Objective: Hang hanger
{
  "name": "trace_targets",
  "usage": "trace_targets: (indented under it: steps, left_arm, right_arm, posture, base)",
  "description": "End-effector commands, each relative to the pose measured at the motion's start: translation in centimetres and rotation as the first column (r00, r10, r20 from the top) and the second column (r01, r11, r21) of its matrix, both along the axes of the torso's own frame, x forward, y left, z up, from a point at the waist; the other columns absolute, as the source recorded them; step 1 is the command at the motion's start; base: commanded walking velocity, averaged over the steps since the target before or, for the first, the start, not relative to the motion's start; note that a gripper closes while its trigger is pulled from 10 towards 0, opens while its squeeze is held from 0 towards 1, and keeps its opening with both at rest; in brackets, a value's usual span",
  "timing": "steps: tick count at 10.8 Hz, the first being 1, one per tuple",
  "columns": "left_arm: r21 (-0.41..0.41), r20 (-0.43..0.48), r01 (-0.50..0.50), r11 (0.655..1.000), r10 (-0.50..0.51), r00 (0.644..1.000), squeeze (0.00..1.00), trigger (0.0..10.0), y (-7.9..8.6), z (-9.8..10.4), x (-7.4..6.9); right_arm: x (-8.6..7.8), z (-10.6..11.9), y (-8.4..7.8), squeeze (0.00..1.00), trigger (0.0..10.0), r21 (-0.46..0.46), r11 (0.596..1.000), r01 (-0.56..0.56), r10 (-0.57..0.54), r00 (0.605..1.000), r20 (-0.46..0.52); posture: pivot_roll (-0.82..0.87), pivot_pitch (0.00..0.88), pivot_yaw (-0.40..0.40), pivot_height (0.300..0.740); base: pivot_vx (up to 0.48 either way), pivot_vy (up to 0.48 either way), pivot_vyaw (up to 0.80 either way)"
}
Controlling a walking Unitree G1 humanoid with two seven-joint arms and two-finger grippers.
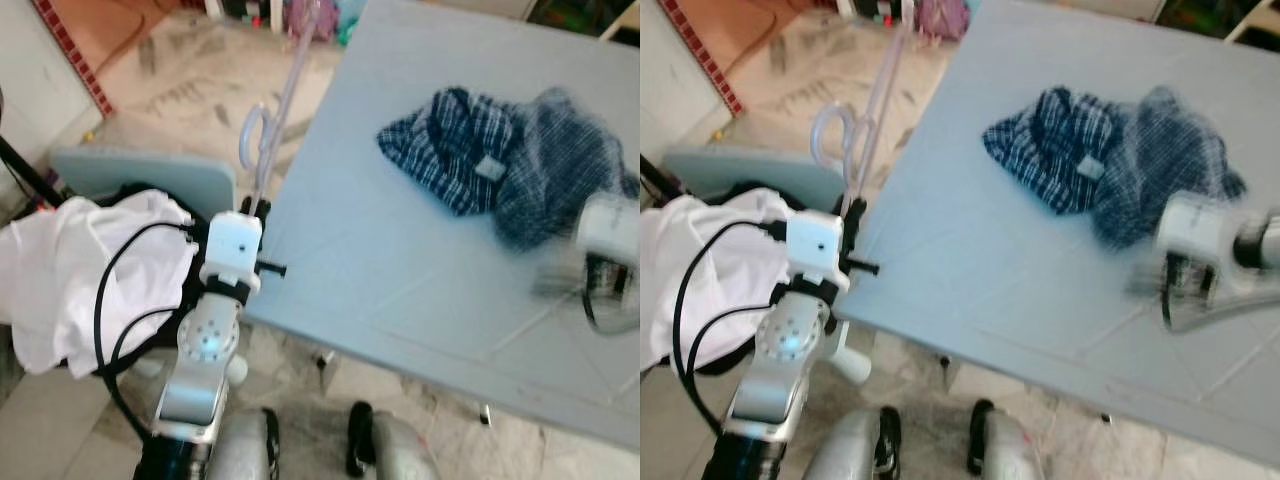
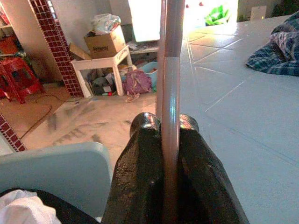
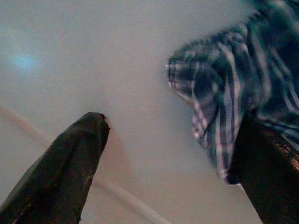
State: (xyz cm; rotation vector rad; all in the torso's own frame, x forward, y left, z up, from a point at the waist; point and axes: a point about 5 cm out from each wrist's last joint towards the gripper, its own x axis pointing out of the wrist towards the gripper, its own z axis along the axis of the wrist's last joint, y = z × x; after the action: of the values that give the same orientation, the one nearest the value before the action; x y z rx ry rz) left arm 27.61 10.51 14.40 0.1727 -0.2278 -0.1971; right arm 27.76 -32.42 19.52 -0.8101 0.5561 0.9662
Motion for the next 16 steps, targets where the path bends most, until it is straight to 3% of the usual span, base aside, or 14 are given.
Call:
trace_targets:
  steps: [1,3,4,5,6,7,9,10,11,12,13,14,16]
  left_arm:
    - [-0.010,-0.017,0.045,0.999,-0.045,0.999,0.00,10.0,-1.1,-0.4,-0.3]
    - [-0.009,-0.015,0.042,0.999,-0.042,0.999,0.00,10.0,-1.0,-0.3,-0.3]
    - [-0.005,-0.010,0.034,0.999,-0.034,0.999,0.00,10.0,-0.6,-0.2,-0.3]
    - [-0.002,0.001,0.024,1.000,-0.024,1.000,0.00,10.0,-0.4,-0.1,-0.3]
    - [0.003,0.000,0.026,1.000,-0.026,1.000,0.00,10.0,-0.3,-0.1,-0.3]
    - [0.013,0.005,0.022,1.000,-0.022,1.000,0.00,10.0,-0.4,0.0,-0.2]
    - [0.009,0.021,0.012,1.000,-0.013,1.000,0.00,10.0,-0.4,0.4,0.1]
    - [0.008,0.026,0.006,1.000,-0.006,1.000,0.00,10.0,-0.3,0.4,0.0]
    - [0.008,0.032,-0.002,1.000,0.002,0.999,0.00,10.0,-0.2,0.5,0.0]
    - [0.005,0.035,-0.004,1.000,0.004,0.999,0.00,10.0,-0.1,0.7,0.1]
    - [-0.004,0.041,0.002,1.000,-0.002,0.999,0.00,10.0,-0.3,0.8,0.5]
    - [-0.003,0.048,0.011,1.000,-0.010,0.999,0.00,10.0,-0.6,1.0,0.7]
    - [-0.004,0.100,0.010,1.000,-0.010,0.995,0.00,10.0,-0.8,2.5,1.3]
  right_arm:
    - [-0.4,-0.5,1.2,0.00,10.0,0.159,0.987,-0.036,0.050,0.996,-0.079]
    - [-0.4,-0.6,3.5,0.00,10.0,0.424,0.905,-0.038,0.084,0.992,-0.090]
    - [0.5,-0.1,5.6,0.00,10.0,0.573,0.818,-0.041,0.082,0.996,-0.045]
    - [2.3,0.2,7.3,0.00,10.0,0.566,0.824,-0.034,-0.025,0.995,0.096]
    - [3.3,0.2,8.5,0.00,10.0,0.545,0.838,-0.032,-0.105,0.970,0.219]
    - [4.0,-0.3,9.1,0.00,10.0,0.576,0.817,0.028,-0.230,0.932,0.281]
    - [3.3,-2.2,12.1,0.00,10.0,0.741,0.660,0.121,-0.480,0.828,0.292]
    - [3.2,-2.4,12.9,0.00,10.0,0.833,0.525,0.177,-0.644,0.722,0.253]
    - [2.7,-3.7,12.9,0.00,10.0,0.857,0.452,0.249,-0.775,0.585,0.239]
    - [2.6,-4.0,12.8,0.00,10.0,0.859,0.437,0.269,-0.802,0.549,0.236]
    - [2.2,-4.7,12.9,0.00,10.0,0.822,0.495,0.280,-0.805,0.504,0.313]
    - [2.3,-5.2,12.8,0.00,10.0,0.838,0.448,0.310,-0.824,0.508,0.253]
    - [3.2,-4.7,12.1,0.00,10.0,0.840,0.433,0.326,-0.848,0.463,0.258]
  posture:
    - [0.03,0.215,-0.019,0.740]
    - [0.04,0.215,-0.010,0.740]
    - [0.03,0.218,0.002,0.740]
    - [0.03,0.222,0.012,0.740]
    - [0.03,0.221,0.017,0.740]
    - [0.03,0.217,0.015,0.740]
    - [0.04,0.209,0.002,0.740]
    - [0.05,0.200,0.000,0.740]
    - [0.04,0.194,0.001,0.740]
    - [0.04,0.193,0.004,0.740]
    - [0.04,0.193,0.007,0.740]
    - [0.03,0.191,0.005,0.740]
    - [0.03,0.183,-0.004,0.740]
  base:
    - [0.000,0.000,0.00]
    - [0.000,0.000,0.00]
    - [0.000,0.000,0.00]
    - [0.000,0.000,0.00]
    - [0.000,0.000,0.00]
    - [0.000,0.000,0.00]
    - [0.000,0.000,0.00]
    - [0.000,0.000,0.00]
    - [0.000,0.000,0.00]
    - [0.000,0.000,0.00]
    - [0.000,0.000,0.00]
    - [0.000,0.000,0.00]
    - [-0.247,0.000,0.00]
